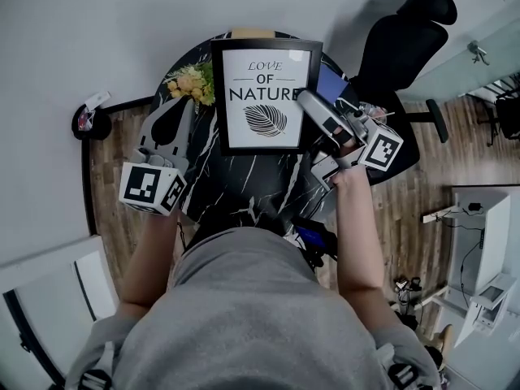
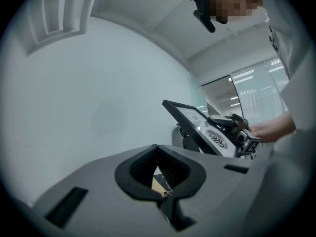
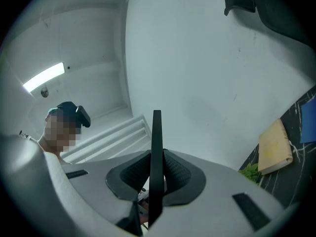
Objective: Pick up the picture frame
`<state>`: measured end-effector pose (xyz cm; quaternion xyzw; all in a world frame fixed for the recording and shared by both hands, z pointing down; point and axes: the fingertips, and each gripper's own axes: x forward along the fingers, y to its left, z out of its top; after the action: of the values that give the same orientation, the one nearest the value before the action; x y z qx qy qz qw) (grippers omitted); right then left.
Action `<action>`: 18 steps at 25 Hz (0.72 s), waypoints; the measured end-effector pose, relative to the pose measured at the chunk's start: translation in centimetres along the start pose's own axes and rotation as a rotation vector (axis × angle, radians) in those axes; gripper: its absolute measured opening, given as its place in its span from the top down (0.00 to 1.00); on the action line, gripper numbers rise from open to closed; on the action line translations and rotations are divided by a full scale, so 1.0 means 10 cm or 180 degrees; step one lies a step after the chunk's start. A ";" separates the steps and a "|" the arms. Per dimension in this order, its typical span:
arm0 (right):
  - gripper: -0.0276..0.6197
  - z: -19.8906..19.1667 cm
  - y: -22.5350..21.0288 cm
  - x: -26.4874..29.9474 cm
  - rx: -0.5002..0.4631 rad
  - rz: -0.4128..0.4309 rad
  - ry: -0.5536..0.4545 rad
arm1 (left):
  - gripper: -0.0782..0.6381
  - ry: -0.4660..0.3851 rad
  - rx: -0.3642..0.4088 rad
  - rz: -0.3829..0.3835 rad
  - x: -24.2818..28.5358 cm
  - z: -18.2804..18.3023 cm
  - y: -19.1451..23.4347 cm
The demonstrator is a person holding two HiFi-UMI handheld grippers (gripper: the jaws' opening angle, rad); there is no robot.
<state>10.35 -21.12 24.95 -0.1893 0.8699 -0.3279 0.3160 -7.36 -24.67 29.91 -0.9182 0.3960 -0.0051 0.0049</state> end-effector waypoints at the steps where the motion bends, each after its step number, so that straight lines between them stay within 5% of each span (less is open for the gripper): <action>1: 0.83 0.00 0.00 0.00 -0.0012 0.0000 0.0011 | 0.88 -0.0002 0.0002 0.0004 0.00 0.01 0.00; 18: 0.83 0.02 0.09 0.03 -0.0175 0.0022 0.0083 | 0.88 0.0014 -0.0004 0.0048 -0.02 0.05 -0.02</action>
<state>10.16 -20.75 24.10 -0.1906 0.8833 -0.3053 0.3005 -7.38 -24.42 29.36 -0.9152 0.4030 -0.0068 0.0034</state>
